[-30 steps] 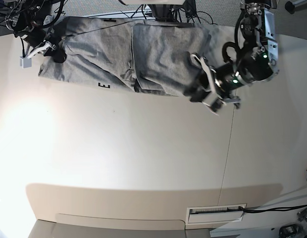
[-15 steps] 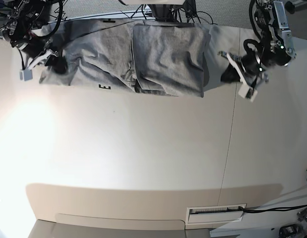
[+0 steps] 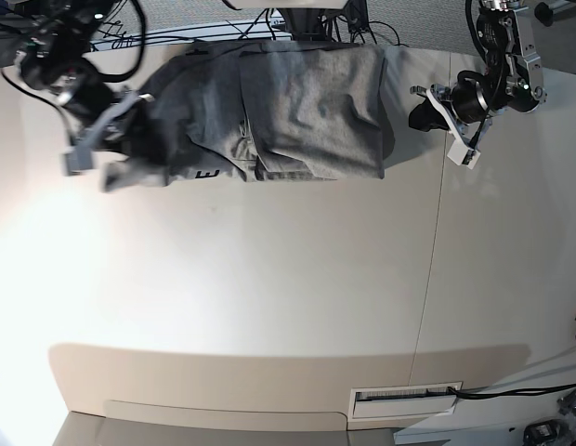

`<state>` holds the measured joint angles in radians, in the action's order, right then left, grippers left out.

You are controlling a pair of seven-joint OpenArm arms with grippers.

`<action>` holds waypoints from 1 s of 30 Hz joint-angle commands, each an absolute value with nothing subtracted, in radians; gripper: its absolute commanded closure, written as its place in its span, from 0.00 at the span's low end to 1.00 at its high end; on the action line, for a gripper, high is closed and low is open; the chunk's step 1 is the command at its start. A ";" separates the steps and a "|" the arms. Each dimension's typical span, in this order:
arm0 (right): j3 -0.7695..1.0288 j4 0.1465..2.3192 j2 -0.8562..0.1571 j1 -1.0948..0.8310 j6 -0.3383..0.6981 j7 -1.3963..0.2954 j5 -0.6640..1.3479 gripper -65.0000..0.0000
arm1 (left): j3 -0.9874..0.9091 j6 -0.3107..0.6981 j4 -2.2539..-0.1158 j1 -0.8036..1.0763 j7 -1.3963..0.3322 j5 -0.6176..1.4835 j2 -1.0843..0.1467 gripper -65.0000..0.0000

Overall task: Fold the T-shirt properly
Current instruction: 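Lift the strip end with the right gripper and fold it over the middle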

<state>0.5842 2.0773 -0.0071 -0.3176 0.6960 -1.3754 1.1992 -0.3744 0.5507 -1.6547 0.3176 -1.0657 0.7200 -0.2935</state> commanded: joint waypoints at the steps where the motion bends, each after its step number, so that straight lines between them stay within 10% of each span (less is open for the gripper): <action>1: 0.547 2.103 -0.003 -0.319 0.698 -1.351 1.229 1.00 | -0.376 0.551 -1.662 0.316 -1.078 0.712 -0.302 1.00; 16: -0.126 2.104 0.061 -0.316 0.696 -1.051 0.697 1.00 | -0.376 0.551 -1.663 0.316 -1.077 0.712 -0.302 1.00; 30: -0.473 1.948 0.061 -0.225 0.450 -0.887 0.274 1.00 | -0.376 0.550 -1.663 0.316 -1.077 0.712 -0.302 1.00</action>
<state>-0.4702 1.9297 0.0555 -0.2329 0.4458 -0.9157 0.2588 -0.3744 0.5507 -1.6547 0.3176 -1.0657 0.7204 -0.2935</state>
